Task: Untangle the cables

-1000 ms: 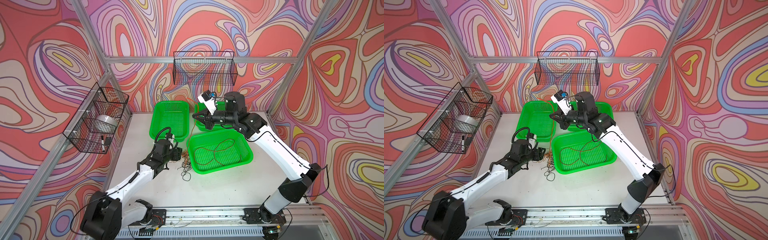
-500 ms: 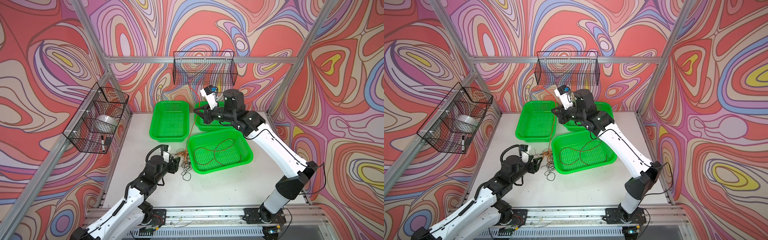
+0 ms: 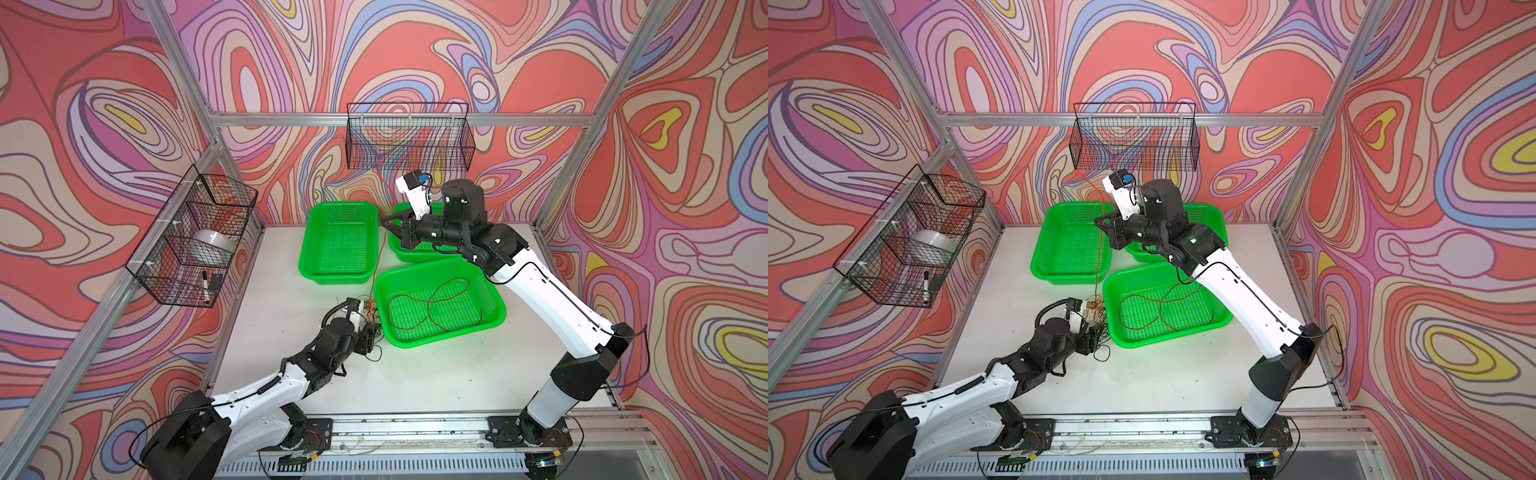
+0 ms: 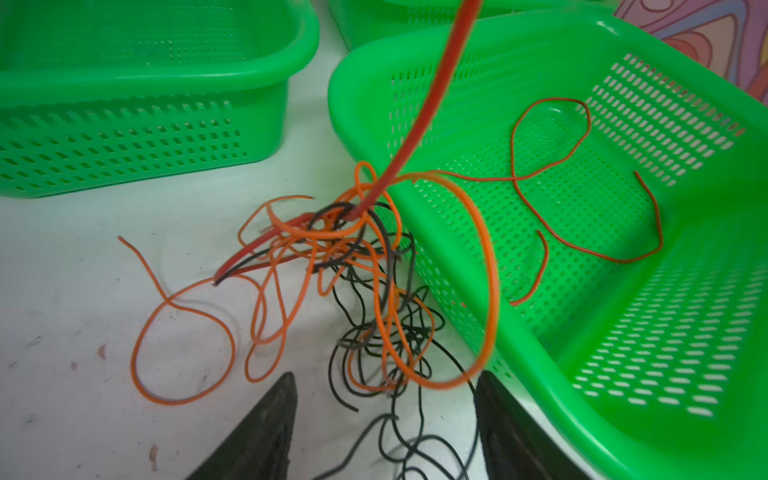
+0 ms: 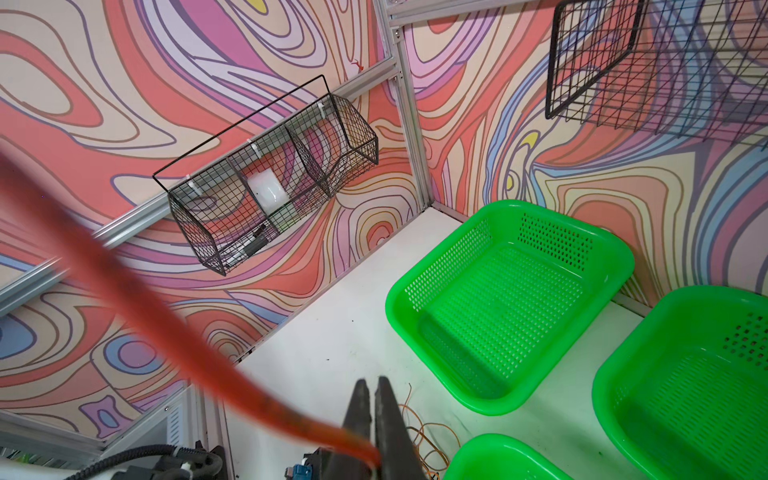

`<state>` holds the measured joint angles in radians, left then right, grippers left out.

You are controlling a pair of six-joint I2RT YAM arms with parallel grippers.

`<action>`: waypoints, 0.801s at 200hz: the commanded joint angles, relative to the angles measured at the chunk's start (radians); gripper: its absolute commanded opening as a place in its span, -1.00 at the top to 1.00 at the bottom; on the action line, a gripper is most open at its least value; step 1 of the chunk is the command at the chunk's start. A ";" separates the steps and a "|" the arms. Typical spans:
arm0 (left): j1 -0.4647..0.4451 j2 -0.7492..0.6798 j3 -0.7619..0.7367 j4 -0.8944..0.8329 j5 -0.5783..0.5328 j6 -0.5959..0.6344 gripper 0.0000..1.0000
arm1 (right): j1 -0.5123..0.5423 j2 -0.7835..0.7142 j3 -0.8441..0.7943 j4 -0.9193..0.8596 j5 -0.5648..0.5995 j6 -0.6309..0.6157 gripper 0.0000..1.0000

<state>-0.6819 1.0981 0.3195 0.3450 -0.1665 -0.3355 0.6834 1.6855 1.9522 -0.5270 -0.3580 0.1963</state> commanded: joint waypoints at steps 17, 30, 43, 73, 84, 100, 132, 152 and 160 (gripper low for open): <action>-0.004 0.156 0.016 0.239 -0.142 -0.018 -0.32 | 0.010 -0.014 0.010 0.035 -0.011 0.042 1.00; -0.004 0.229 0.046 0.282 -0.123 -0.019 -0.31 | 0.010 -0.019 -0.005 0.059 -0.033 0.062 1.00; -0.004 0.303 0.069 0.327 -0.121 -0.039 -0.30 | 0.012 -0.012 -0.007 0.064 -0.045 0.071 1.00; -0.002 0.425 0.068 0.470 -0.160 -0.058 0.06 | 0.011 0.009 0.042 0.028 -0.070 0.075 1.00; 0.003 0.435 0.078 0.456 -0.167 -0.055 0.42 | 0.011 0.007 0.071 0.014 -0.081 0.069 1.00; 0.036 0.409 0.095 0.356 -0.116 -0.073 0.87 | -0.001 -0.018 0.107 0.005 -0.082 0.037 1.00; 0.119 0.312 0.064 0.235 -0.061 -0.083 1.00 | -0.072 -0.050 0.228 -0.036 -0.117 0.016 1.00; 0.177 0.241 0.049 0.142 -0.037 -0.074 1.00 | -0.136 -0.061 0.299 -0.060 -0.122 0.008 1.00; 0.201 0.216 0.046 0.105 -0.029 -0.066 1.00 | -0.155 -0.068 0.318 -0.063 -0.126 0.009 1.00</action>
<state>-0.5373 1.3781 0.3897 0.6006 -0.2302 -0.3954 0.5873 1.6775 2.1971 -0.5819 -0.4625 0.2241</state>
